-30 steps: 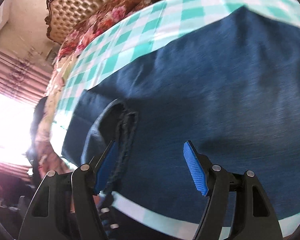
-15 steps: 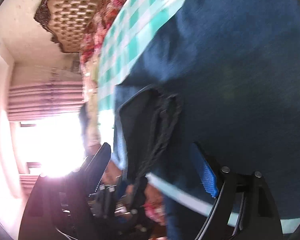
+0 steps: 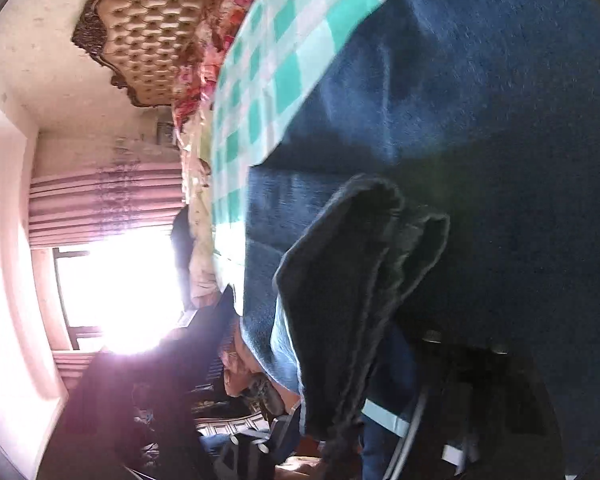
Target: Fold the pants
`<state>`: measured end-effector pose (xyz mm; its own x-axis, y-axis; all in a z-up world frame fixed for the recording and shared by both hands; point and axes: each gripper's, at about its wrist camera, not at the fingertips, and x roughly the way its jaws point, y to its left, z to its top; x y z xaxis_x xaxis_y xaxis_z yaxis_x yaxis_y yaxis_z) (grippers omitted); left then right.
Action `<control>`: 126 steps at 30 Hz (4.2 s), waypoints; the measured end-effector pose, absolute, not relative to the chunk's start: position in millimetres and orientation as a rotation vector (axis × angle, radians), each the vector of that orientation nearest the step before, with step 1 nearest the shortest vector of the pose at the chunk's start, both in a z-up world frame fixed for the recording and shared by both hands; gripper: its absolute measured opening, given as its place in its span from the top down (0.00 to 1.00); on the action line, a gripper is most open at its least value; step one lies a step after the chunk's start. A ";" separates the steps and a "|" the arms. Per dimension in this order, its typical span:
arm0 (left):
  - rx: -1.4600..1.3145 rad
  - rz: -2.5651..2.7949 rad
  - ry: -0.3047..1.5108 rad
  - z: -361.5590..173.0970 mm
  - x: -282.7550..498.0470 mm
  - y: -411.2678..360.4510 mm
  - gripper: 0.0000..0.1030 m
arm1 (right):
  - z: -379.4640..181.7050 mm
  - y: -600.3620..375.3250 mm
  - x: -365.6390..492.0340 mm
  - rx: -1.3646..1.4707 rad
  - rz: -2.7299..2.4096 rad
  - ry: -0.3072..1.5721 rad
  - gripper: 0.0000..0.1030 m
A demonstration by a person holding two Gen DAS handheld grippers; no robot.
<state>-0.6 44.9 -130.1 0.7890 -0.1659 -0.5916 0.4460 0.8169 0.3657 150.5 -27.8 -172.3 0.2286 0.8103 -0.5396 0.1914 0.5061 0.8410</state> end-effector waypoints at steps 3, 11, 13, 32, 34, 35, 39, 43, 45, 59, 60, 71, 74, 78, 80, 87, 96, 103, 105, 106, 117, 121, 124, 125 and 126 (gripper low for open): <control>0.511 -0.409 0.601 -137.5 -11.0 43.7 0.67 | -176.7 -28.5 149.3 0.964 0.523 1.311 0.45; 0.416 -0.392 0.642 -131.9 -13.9 71.2 0.65 | -179.7 -21.4 151.1 0.877 0.495 1.324 0.57; 0.415 -0.378 0.652 -131.7 -13.2 76.4 0.65 | -179.9 -19.3 152.8 0.844 0.485 1.337 0.79; 0.399 -0.024 0.618 -138.9 -3.6 117.6 0.32 | -146.5 -127.0 173.6 0.759 0.370 1.275 0.86; 0.434 -0.015 0.613 -141.7 -0.7 116.2 0.32 | -153.7 -132.1 173.4 0.791 0.368 1.279 0.77; 0.452 -0.009 0.607 -141.9 0.7 115.5 0.32 | -155.1 -131.6 172.3 0.789 0.359 1.285 0.76; 0.458 -0.001 0.615 -144.3 15.2 119.7 0.32 | -161.6 -135.4 164.5 0.818 0.359 1.286 0.58; 0.436 -0.009 0.632 -146.7 19.0 123.1 0.32 | -155.3 -126.7 156.7 0.761 0.369 1.260 0.52; 0.433 -0.012 0.636 -148.7 19.0 122.8 0.32 | -154.3 -119.4 156.7 0.726 0.362 1.242 0.52; 0.558 -0.051 0.542 -145.7 3.0 106.7 0.32 | -65.1 -111.2 137.6 0.795 0.486 1.132 0.89; 0.566 -0.062 0.548 -147.3 5.1 104.7 0.32 | -59.9 -108.8 139.1 0.786 0.485 1.127 0.89; 0.766 -0.013 0.585 -164.5 22.6 113.3 0.31 | -45.9 -115.5 136.5 0.781 0.491 1.122 0.89; 0.812 0.010 0.599 -167.7 25.9 125.3 0.30 | -63.1 -131.5 125.7 0.796 0.462 1.135 0.89; 0.886 0.001 0.589 -178.1 21.7 126.2 0.29 | -113.7 -151.0 116.1 0.787 0.368 1.201 0.89; 0.893 0.003 0.583 -180.2 18.9 126.4 0.29 | -135.3 -156.9 115.8 0.775 0.349 1.210 0.89; 0.883 0.001 0.600 -183.7 16.6 123.4 0.28 | -153.6 -149.9 109.4 0.618 0.338 1.190 0.90; 0.297 -0.269 0.711 -94.8 22.3 155.7 0.36 | -151.8 -152.0 102.4 0.532 0.317 1.152 0.70; 0.020 -0.679 0.810 -59.6 118.0 34.3 0.57 | -140.0 -155.5 78.1 0.460 0.162 1.090 0.41; 0.071 -0.694 0.882 -66.7 141.2 -11.2 0.59 | -138.7 -155.2 69.1 0.435 0.125 1.073 0.41; 0.101 -0.695 0.914 -70.0 148.8 -27.6 0.60 | -138.8 -154.5 65.1 0.416 0.109 1.071 0.44; 0.535 -0.620 1.167 -137.1 173.3 -128.4 0.71 | -145.7 -135.7 51.9 0.299 0.127 1.053 0.88; 0.480 -0.575 1.131 -128.8 176.0 -121.2 0.79 | -144.8 -131.6 54.7 0.271 0.118 1.049 0.88; 0.316 -0.554 1.092 -126.0 176.2 -104.0 0.77 | -145.9 -129.0 56.9 0.271 0.117 1.050 0.88; 0.282 -0.550 1.096 -132.3 176.5 -99.1 0.73 | -146.4 -128.5 57.8 0.271 0.117 1.050 0.88; 0.251 -0.557 1.090 -134.6 175.5 -94.4 0.71 | -146.9 -128.4 58.7 0.271 0.117 1.053 0.88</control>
<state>175.5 -94.4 -134.6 0.3429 -0.3030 -0.8892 0.5433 0.8361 -0.0754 58.7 -128.4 -146.9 0.4923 0.2244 -0.8410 0.0340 0.9605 0.2762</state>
